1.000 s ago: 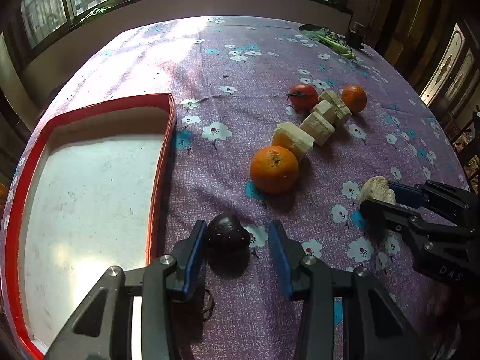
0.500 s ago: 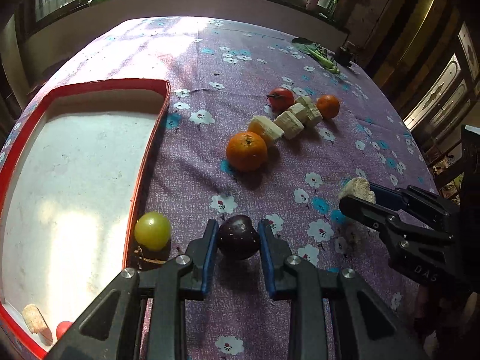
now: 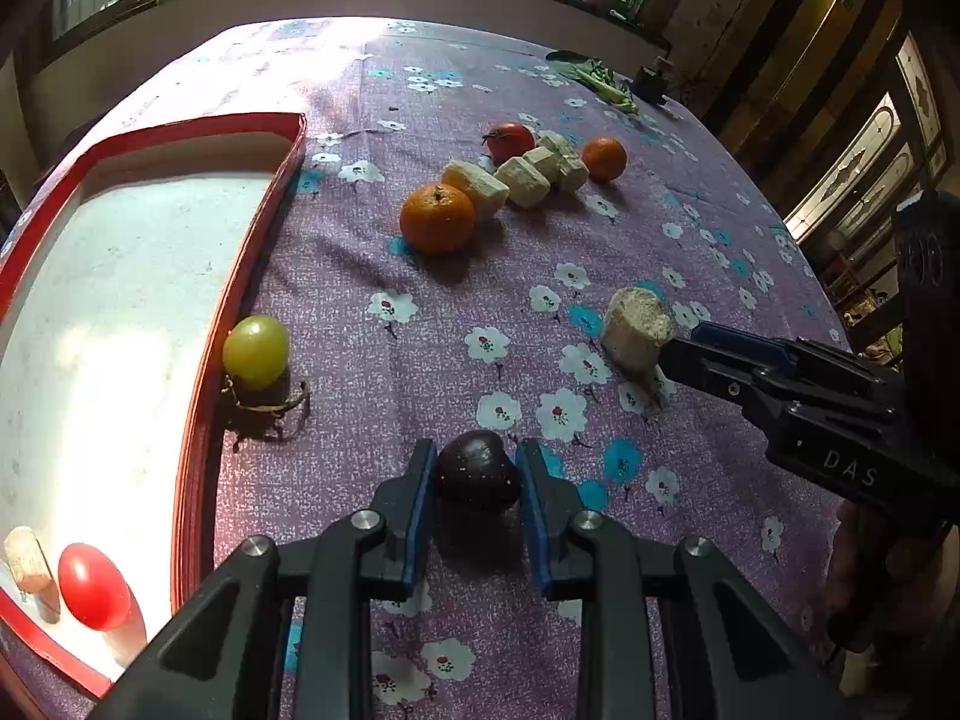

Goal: Organize fruits
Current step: 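Carry the plum and round block over the red-rimmed tray, then open both grippers to drop the plum and round block in the tray, then move both open grippers back toward the remaining fruit, then reach the right gripper to the orange and close on it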

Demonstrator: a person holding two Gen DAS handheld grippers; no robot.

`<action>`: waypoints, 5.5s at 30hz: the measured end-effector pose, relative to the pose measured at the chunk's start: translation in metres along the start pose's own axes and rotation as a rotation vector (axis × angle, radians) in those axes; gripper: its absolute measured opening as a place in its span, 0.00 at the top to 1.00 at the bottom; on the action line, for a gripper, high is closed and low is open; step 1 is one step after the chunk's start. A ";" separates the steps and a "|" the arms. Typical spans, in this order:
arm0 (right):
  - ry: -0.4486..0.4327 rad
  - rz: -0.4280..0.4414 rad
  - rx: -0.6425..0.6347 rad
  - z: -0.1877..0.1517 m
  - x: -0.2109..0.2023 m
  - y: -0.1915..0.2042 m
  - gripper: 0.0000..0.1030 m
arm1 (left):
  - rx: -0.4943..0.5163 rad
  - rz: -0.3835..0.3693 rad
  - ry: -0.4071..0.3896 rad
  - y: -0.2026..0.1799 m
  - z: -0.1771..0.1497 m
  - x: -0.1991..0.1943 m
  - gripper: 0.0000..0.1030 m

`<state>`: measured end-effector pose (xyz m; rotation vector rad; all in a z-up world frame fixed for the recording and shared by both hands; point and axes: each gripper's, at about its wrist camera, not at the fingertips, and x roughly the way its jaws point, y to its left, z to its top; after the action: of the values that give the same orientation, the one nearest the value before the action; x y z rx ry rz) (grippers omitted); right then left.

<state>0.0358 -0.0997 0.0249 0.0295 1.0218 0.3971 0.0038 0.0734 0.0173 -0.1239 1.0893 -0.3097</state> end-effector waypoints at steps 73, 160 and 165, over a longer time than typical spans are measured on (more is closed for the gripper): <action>0.138 0.224 -0.403 0.031 0.101 0.253 0.69 | -0.347 0.236 -0.137 0.220 -0.031 -0.076 0.72; -0.011 0.112 -0.045 0.060 0.072 0.060 0.58 | -0.017 0.131 -0.064 0.061 0.086 -0.001 0.44; -0.036 0.050 -0.109 0.065 0.085 0.075 0.50 | 0.088 0.111 -0.083 0.050 0.058 -0.016 0.43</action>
<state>0.1056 0.0085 0.0048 -0.0354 0.9643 0.4958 0.0576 0.1231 0.0450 0.0024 0.9950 -0.2501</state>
